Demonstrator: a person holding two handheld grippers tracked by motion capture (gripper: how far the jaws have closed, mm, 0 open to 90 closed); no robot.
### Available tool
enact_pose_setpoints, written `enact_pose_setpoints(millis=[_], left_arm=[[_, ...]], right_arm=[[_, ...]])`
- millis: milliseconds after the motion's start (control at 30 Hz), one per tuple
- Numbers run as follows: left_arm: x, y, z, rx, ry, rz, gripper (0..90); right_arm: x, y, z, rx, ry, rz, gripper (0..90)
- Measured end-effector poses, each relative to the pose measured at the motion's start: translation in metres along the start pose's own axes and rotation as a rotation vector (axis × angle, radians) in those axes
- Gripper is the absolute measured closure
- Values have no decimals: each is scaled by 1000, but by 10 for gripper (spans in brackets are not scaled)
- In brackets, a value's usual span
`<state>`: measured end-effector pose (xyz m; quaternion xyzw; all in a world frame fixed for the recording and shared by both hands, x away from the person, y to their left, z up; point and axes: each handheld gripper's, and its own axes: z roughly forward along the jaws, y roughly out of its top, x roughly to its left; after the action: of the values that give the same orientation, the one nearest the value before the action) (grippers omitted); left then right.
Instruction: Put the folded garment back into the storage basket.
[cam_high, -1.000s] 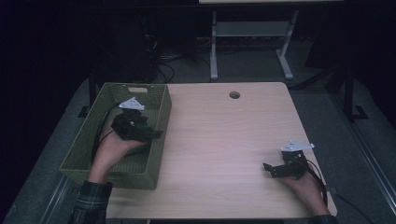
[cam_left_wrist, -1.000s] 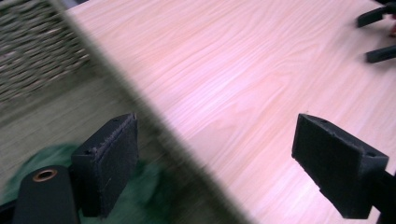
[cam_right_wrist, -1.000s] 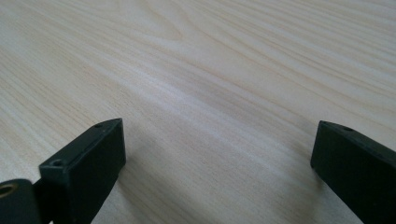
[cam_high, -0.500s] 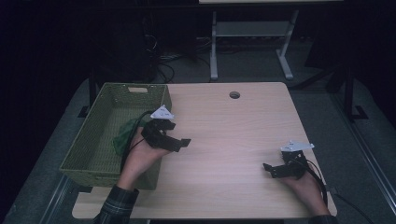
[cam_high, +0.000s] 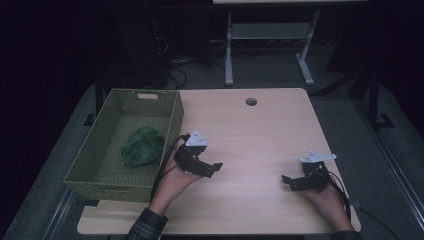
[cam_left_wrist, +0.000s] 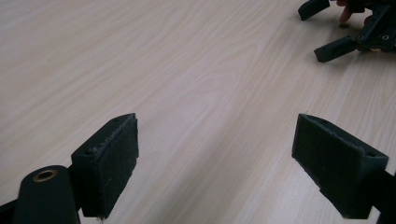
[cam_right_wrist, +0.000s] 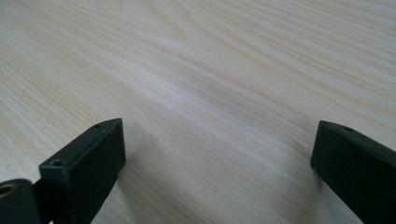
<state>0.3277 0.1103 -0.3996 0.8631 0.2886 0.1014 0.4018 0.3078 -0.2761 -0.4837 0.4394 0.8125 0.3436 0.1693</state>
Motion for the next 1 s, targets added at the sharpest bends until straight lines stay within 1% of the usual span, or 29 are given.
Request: enact_pose_setpoints(millis=[100, 233, 300, 367, 467, 533, 667, 733, 767, 800, 867, 1000], left_arm=[[-3, -6, 10, 1, -4, 1, 142], [-4, -15, 23, 26, -12, 11, 142], [-5, -20, 29, 31, -11, 16, 142], [-6, -26, 38, 37, -16, 9, 142], [-7, -34, 48, 47, -13, 16, 142], [-7, -39, 55, 53, -7, 12, 142], [-6, -45, 65, 62, 8, 12, 143], [-7, -47, 66, 42, 21, 18, 140], [-7, -47, 66, 40, 24, 24, 140], [-8, -47, 67, 41, 26, 26, 139], [-10, -47, 67, 51, 36, 47, 137], [-10, -47, 67, 52, 36, 47, 133]], right_arm=[[0, 0, 0, 0, 0, 0, 28], [0, 0, 0, 0, 0, 1, 28], [0, 0, 0, 0, 0, 0, 28], [0, 0, 0, 0, 0, 0, 28], [0, 0, 0, 0, 0, 0, 28], [0, 0, 0, 0, 0, 0, 28], [0, 0, 0, 0, 0, 1, 28], [0, 0, 0, 0, 0, 1, 28], [0, 0, 0, 0, 0, 1, 28], [0, 0, 0, 0, 0, 0, 28], [0, 0, 0, -1, 0, 1, 28], [0, 0, 0, -1, 0, 1, 28]])
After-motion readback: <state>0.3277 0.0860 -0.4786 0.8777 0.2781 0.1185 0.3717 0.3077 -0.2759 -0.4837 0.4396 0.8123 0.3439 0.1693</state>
